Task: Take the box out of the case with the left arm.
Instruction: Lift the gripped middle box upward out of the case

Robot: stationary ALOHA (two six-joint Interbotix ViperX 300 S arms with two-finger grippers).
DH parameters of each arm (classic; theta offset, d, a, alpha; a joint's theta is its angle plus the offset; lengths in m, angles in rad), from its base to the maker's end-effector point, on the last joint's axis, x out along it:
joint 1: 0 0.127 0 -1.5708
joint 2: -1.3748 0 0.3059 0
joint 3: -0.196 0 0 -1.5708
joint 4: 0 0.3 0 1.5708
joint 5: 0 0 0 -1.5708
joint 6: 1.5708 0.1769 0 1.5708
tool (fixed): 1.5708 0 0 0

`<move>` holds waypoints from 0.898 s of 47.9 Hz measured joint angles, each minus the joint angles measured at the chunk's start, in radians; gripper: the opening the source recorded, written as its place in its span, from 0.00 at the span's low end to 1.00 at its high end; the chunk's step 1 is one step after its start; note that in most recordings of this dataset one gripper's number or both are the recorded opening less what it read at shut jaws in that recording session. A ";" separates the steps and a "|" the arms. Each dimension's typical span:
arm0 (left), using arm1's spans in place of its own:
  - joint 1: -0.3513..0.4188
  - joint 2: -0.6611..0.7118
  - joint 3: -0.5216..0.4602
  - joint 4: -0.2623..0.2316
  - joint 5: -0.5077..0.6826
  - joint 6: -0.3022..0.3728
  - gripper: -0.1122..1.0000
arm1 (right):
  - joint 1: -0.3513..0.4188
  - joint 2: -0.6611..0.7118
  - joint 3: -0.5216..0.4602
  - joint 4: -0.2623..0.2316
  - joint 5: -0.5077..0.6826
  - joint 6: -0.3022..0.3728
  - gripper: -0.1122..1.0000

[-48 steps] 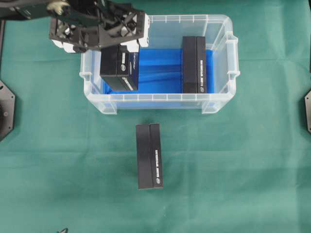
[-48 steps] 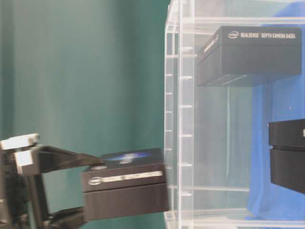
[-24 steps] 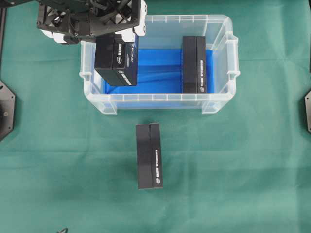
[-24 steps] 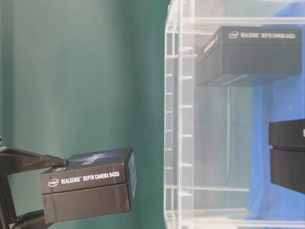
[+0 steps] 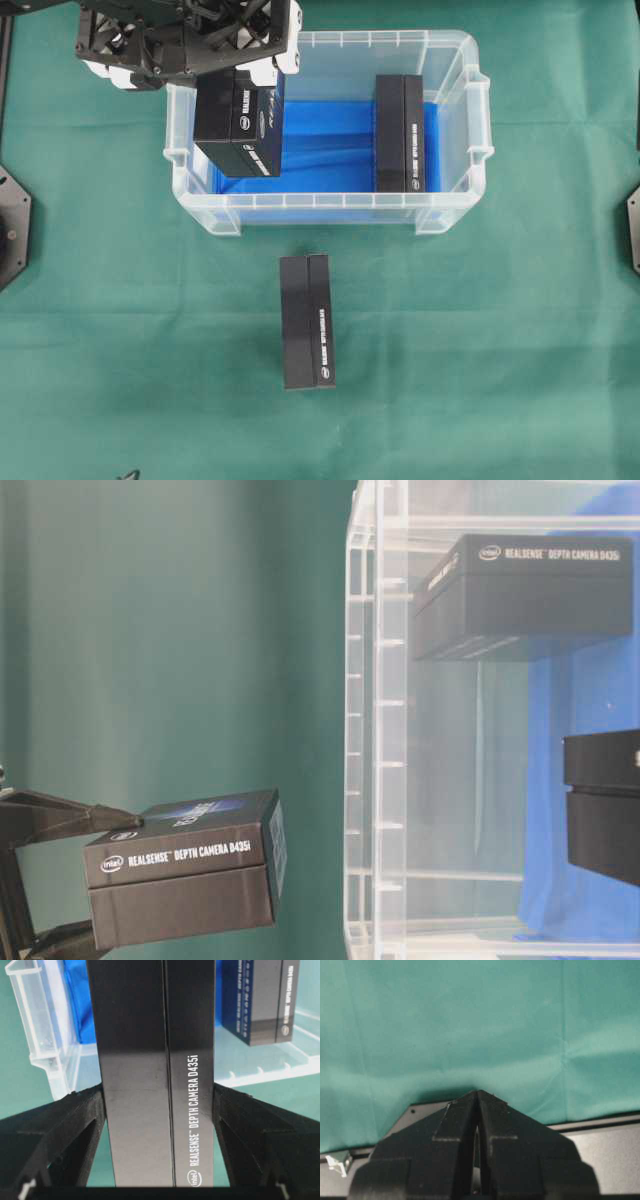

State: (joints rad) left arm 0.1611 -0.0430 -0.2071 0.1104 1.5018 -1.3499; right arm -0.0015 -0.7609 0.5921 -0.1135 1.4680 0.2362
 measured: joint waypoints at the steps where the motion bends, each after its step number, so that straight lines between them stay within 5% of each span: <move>1: 0.000 0.000 -0.002 0.000 0.000 0.000 0.67 | 0.000 0.000 0.002 0.000 0.000 0.000 0.12; 43: -0.006 0.002 0.000 0.002 0.000 -0.009 0.67 | 0.000 -0.002 0.000 0.000 0.002 0.000 0.12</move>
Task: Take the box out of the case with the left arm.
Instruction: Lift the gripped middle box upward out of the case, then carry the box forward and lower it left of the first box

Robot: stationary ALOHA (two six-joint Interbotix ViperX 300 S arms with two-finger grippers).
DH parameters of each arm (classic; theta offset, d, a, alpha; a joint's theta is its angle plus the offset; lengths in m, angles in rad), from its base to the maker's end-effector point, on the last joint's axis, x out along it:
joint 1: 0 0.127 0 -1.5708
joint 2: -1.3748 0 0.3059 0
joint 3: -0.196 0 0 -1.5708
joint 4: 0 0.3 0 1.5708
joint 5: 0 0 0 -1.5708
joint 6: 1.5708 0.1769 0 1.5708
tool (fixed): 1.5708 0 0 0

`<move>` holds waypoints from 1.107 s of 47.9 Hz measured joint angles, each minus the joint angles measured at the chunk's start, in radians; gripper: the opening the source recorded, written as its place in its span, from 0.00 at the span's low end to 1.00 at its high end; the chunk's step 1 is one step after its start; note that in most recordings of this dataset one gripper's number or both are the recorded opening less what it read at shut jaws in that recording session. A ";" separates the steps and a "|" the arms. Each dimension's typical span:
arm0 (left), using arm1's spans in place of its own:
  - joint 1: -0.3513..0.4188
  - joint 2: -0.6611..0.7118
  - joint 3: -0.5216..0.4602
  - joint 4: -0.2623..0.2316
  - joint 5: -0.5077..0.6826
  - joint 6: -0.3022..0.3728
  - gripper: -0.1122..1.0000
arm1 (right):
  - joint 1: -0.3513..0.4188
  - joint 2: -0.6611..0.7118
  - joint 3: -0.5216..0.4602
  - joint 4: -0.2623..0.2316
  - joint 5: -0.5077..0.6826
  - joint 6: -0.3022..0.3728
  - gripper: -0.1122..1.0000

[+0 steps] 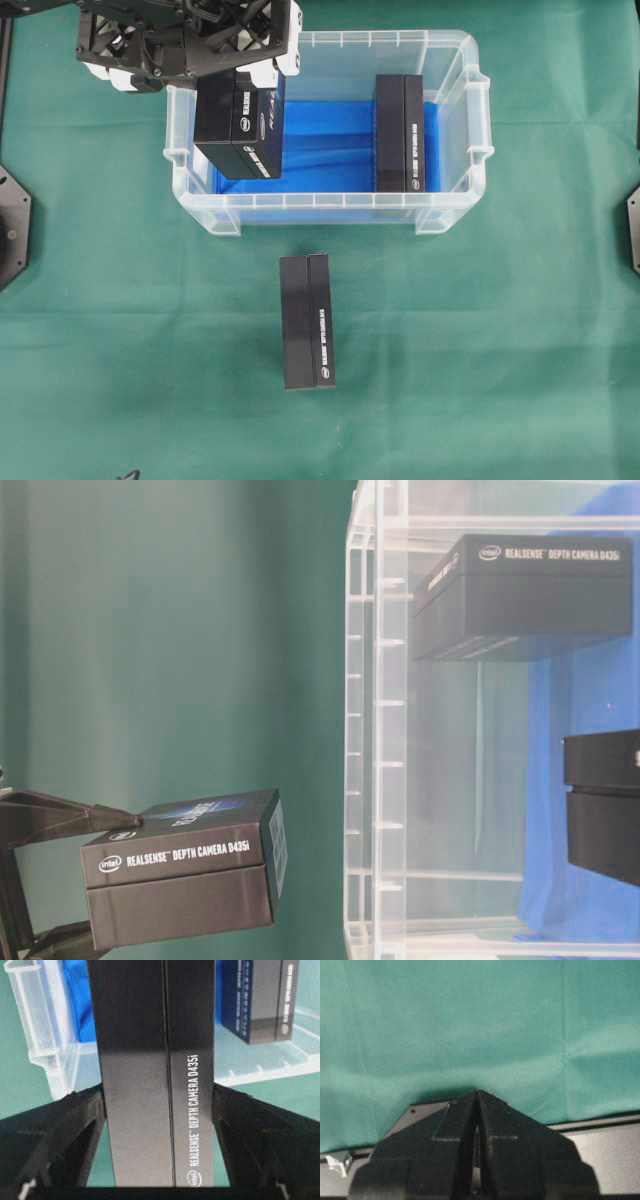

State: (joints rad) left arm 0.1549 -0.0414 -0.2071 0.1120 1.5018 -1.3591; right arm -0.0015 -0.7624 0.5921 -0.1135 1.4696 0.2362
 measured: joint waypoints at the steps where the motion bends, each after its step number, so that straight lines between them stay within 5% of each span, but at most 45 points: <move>1: -0.002 -0.002 0.000 0.000 0.000 0.000 0.67 | 0.000 0.002 0.002 0.000 -0.002 0.000 0.12; 24: -0.129 -0.003 0.025 -0.002 0.000 -0.112 0.67 | 0.000 0.000 0.002 -0.002 0.000 -0.002 0.12; 53: -0.445 -0.021 0.057 0.000 0.029 -0.477 0.67 | 0.000 0.000 0.000 0.000 -0.002 -0.005 0.12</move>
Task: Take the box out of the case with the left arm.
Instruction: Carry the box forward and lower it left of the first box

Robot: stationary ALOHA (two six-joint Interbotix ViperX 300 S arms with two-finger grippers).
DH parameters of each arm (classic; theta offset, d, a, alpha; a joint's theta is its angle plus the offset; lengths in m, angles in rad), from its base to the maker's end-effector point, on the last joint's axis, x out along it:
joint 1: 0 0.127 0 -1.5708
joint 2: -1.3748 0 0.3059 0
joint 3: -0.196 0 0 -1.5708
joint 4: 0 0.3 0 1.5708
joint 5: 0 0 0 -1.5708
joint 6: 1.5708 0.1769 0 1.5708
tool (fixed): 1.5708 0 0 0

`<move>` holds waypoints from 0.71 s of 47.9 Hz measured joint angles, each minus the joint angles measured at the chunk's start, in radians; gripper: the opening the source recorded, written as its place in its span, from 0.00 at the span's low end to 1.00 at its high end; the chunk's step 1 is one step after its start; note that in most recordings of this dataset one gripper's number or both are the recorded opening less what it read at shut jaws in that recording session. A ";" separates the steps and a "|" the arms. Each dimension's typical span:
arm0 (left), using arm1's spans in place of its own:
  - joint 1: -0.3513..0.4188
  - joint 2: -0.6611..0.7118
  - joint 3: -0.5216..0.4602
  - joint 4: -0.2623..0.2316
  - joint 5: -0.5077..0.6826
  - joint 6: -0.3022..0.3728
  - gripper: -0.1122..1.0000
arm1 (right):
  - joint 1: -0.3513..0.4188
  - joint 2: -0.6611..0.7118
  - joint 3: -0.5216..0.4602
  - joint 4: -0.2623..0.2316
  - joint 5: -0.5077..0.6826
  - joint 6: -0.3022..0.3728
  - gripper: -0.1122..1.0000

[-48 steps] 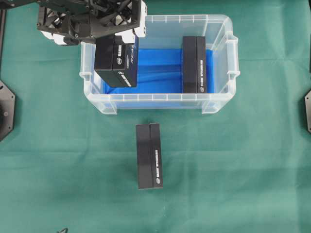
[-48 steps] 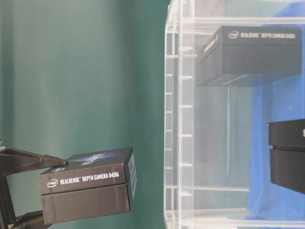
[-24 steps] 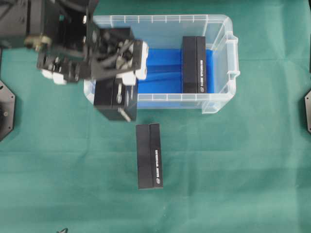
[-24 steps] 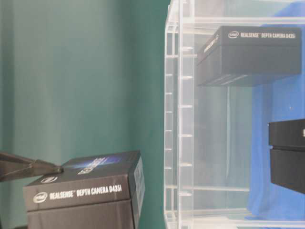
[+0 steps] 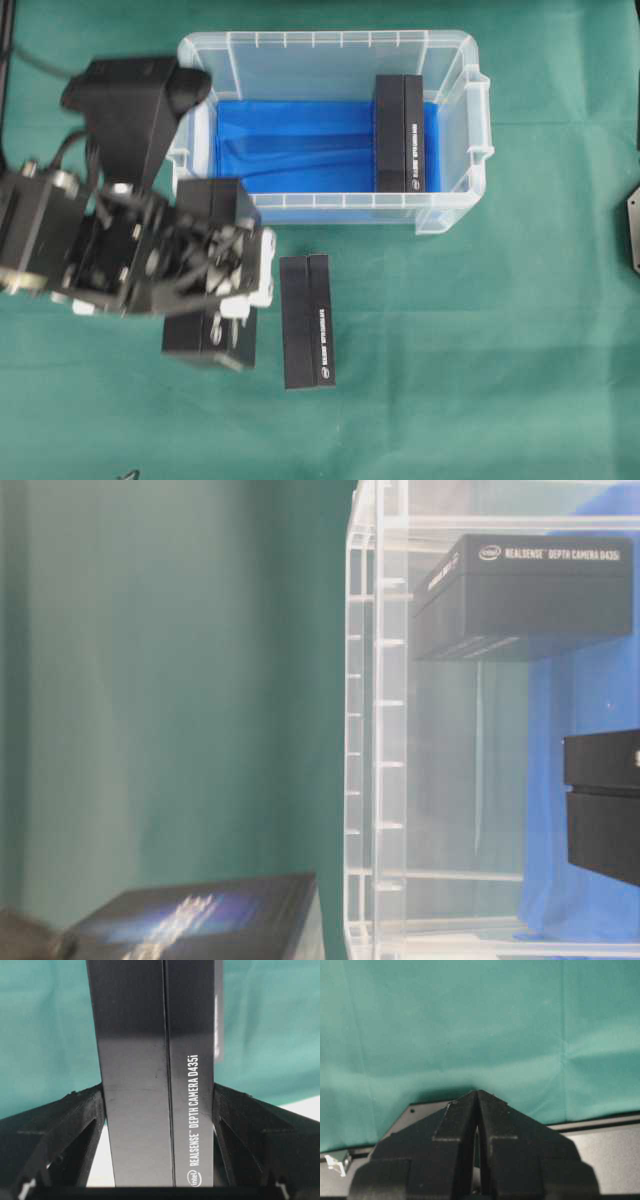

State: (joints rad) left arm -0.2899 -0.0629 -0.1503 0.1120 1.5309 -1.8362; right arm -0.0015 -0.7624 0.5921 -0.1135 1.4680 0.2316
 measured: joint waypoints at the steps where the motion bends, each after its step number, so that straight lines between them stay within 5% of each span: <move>1: -0.006 0.000 0.000 0.000 0.000 -0.008 0.67 | 0.000 0.000 0.002 0.000 0.000 0.000 0.12; 20: -0.034 0.000 0.008 0.000 0.003 -0.038 0.67 | 0.000 0.002 0.002 0.000 0.000 0.000 0.12; 34: -0.034 0.012 0.104 0.020 -0.008 -0.041 0.67 | 0.000 0.002 0.000 0.000 0.000 0.000 0.12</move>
State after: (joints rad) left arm -0.3237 -0.0506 -0.0460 0.1319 1.5232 -1.8776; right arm -0.0015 -0.7609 0.5921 -0.1135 1.4680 0.2316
